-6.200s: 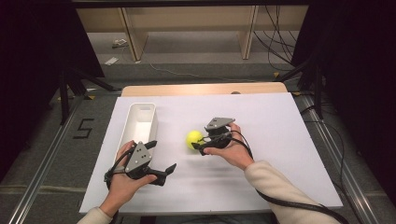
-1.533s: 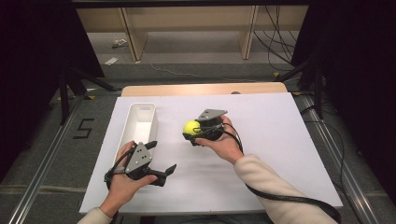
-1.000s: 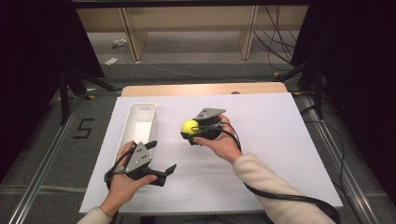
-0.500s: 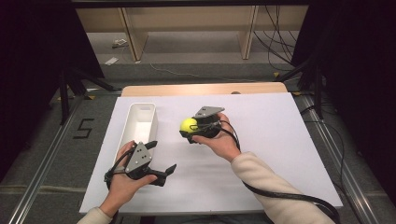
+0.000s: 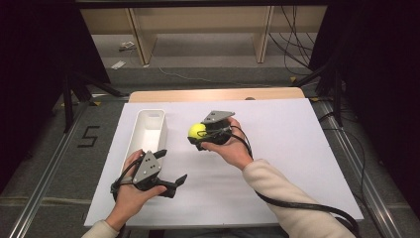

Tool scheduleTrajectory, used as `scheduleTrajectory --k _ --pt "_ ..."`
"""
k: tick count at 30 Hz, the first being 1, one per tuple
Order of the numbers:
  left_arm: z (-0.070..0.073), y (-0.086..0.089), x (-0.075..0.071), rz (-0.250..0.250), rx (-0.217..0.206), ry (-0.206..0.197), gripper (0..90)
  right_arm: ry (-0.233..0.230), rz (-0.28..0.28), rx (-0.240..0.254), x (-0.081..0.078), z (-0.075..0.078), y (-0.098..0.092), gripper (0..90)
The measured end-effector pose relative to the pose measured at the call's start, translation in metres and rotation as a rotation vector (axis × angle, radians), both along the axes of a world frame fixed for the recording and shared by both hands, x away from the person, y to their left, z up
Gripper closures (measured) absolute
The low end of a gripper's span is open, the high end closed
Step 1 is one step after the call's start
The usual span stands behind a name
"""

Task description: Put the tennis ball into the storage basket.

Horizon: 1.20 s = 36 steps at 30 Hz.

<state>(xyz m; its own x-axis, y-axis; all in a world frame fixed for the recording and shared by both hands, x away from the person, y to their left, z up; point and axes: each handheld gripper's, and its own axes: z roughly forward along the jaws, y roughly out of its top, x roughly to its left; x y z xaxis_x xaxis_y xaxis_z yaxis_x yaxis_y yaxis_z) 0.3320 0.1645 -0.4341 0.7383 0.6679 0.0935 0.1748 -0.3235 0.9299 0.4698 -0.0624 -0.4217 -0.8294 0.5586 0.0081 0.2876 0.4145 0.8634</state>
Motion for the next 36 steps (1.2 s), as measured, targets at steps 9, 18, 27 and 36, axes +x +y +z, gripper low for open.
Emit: scheduleTrajectory --k 9,18,27,36 --pt "0.0 0.0 0.0 -0.002 0.004 -0.002 0.0 0.0 -0.005 0.001 0.002 0.002 0.002 25.8" --pt "0.0 0.0 0.0 -0.001 0.001 0.0 0.0 -0.001 -0.001 -0.003 0.002 0.004 0.007 25.8" --pt "0.0 0.0 0.0 -0.001 0.0 0.0 0.0 -0.01 0.0 -0.005 0.003 0.005 0.011 25.8" --pt "0.0 0.0 0.0 -0.002 0.0 0.0 0.0 -0.01 0.004 -0.01 0.004 0.009 0.015 25.8"
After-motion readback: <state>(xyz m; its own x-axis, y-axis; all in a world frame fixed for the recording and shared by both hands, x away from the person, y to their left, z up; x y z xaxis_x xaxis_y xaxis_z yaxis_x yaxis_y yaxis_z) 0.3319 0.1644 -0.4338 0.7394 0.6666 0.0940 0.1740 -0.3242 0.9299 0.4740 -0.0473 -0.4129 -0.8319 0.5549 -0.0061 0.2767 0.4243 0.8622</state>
